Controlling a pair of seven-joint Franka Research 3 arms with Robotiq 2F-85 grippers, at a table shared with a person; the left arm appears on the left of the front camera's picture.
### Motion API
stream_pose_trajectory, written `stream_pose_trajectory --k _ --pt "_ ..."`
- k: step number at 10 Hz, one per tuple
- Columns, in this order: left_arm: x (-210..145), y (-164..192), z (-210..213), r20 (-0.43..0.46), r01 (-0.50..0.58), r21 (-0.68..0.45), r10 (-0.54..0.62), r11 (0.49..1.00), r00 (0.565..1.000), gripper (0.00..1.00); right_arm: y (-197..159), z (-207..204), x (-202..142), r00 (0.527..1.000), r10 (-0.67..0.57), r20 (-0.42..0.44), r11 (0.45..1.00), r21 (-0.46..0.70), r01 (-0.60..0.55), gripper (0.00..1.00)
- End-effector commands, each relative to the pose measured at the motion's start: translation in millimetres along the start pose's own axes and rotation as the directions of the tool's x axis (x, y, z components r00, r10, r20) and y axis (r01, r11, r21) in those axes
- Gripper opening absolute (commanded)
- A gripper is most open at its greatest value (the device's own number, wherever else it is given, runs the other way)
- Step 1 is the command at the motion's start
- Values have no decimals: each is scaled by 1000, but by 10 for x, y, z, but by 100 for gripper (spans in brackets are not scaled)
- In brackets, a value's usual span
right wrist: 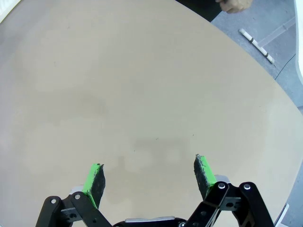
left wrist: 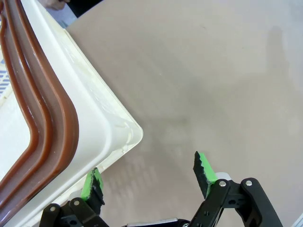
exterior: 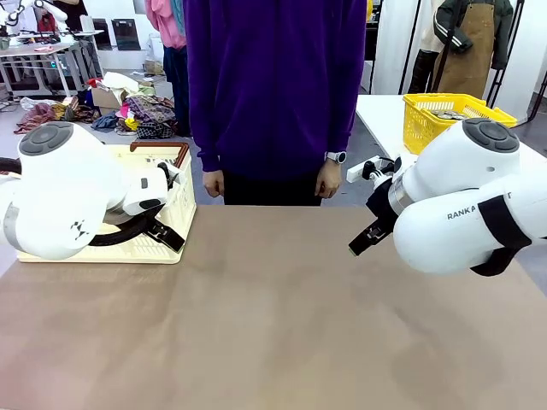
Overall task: Place the drinks into the Shopping basket.
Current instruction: Pick up one drink and place it into the Shopping basket.
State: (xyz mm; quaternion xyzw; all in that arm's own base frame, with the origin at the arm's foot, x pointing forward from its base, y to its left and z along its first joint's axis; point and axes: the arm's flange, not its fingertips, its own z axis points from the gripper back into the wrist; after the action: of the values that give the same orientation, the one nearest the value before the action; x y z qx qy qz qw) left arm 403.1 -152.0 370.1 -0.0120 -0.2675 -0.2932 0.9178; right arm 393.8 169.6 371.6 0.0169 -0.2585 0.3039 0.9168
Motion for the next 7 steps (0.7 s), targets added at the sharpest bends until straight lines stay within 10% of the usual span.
stream_pose_trajectory --k 1,5,7 --pt "2 2 2 2 0 0 0 1000 1000 100 -2 6 7 1000 0 7 1000 -2 0 100" --pt "0 0 0 0 0 0 0 1000 1000 100 0 0 0 1000 0 0 1000 0 0 100" --pt "84 -40 202 -171 -186 -267 143 946 975 100 -87 205 -20 965 -258 -50 930 257 262 100"
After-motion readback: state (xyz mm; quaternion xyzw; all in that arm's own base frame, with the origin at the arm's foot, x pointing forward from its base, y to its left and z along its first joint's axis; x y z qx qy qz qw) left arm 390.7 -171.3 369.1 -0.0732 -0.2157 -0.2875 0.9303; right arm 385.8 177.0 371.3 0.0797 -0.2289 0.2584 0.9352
